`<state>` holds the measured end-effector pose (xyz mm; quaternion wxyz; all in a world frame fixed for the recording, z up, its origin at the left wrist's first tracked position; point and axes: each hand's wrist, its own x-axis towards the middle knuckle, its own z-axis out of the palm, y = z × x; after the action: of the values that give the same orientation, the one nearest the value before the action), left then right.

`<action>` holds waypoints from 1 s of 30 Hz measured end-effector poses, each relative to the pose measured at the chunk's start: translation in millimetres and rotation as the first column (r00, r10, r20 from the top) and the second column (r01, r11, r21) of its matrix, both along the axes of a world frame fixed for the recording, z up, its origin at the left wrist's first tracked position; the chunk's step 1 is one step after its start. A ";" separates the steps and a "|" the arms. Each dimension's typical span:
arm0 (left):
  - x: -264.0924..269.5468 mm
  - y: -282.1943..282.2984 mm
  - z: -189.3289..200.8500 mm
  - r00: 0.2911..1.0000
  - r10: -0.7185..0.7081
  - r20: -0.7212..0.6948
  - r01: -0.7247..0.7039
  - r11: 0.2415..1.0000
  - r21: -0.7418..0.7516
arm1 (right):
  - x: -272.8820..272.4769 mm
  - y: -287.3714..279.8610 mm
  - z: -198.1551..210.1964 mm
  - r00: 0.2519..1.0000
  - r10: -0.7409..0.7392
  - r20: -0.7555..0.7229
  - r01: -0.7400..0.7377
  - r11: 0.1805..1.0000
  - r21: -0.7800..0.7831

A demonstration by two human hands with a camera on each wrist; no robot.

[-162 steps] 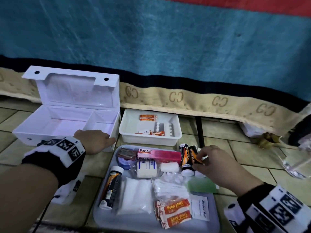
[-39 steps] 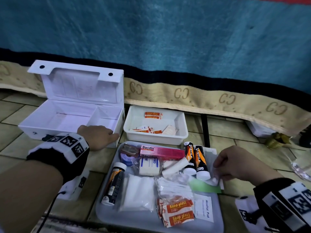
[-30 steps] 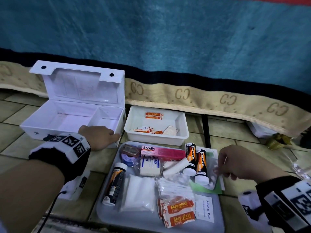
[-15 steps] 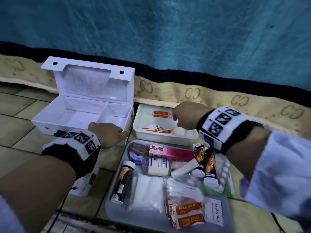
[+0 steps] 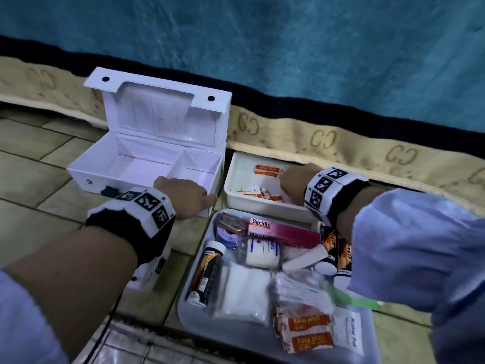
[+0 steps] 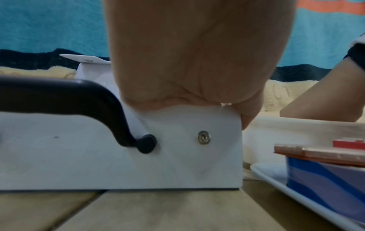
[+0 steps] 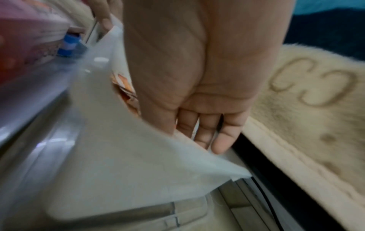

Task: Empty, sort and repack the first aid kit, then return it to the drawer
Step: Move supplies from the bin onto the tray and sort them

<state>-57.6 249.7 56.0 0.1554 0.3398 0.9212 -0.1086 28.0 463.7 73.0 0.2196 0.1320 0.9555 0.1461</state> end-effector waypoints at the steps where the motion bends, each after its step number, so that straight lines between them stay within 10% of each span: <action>1: -0.1 0.1 0.1 1.000 -0.003 -0.001 0.003 1.000 -0.003 | 0.2 4.3 4.1 0.999 -0.009 -0.035 0.009 1.000 -0.005; 11: 0.4 -0.9 0.9 0.999 0.021 0.030 -0.022 0.999 0.031 | 89.6 -31.4 82.9 0.828 -0.113 -0.548 -0.117 0.923 -0.367; 18: 0.9 -0.4 1.7 0.998 0.035 0.044 -0.036 0.999 0.012 | 187.8 -51.4 46.9 0.901 -0.190 -0.390 -0.227 0.559 -0.797; 30: 1.2 1.5 0.0 0.998 0.055 0.030 -0.055 0.998 0.010 | 250.2 -31.2 -14.4 0.947 0.024 -0.321 -0.211 0.798 -0.564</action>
<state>-56.5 251.3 55.9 0.1704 0.3168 0.9283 -0.0941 278.2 432.6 58.6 0.0938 0.0171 0.9814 -0.1666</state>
